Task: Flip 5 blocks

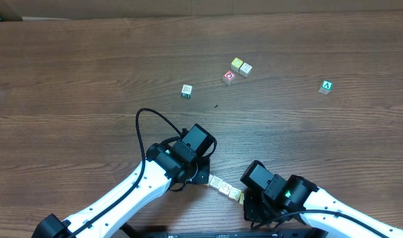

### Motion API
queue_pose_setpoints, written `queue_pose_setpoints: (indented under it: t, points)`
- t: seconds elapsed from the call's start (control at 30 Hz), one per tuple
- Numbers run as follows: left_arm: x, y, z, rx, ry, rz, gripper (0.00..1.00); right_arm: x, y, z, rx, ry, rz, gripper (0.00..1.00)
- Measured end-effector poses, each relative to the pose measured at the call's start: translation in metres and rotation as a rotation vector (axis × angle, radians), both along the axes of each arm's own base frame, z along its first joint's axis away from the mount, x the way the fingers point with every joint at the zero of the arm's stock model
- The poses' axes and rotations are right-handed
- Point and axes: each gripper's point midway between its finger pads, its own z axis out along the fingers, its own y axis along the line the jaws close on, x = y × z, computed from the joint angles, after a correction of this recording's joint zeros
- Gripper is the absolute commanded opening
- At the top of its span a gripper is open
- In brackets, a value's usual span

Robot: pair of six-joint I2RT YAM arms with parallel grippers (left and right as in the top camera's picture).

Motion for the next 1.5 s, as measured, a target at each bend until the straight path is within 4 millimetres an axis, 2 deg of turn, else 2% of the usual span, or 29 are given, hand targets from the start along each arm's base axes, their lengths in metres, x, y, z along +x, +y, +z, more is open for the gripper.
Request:
queue_pose_setpoints:
  t: [0.2, 0.9, 1.5]
  points:
    - [0.000, 0.000, 0.000, 0.000, 0.001, 0.000, 0.04, -0.005, -0.007, -0.013, -0.045, 0.034, -0.013, 0.04]
    - [-0.005, 0.004, -0.001, 0.014, 0.022, -0.001, 0.04, 0.014, 0.000, -0.014, -0.032, -0.053, -0.050, 0.04]
    - [-0.005, 0.003, -0.001, 0.011, 0.024, -0.001, 0.04, 0.017, 0.001, -0.014, -0.026, -0.069, -0.052, 0.04]
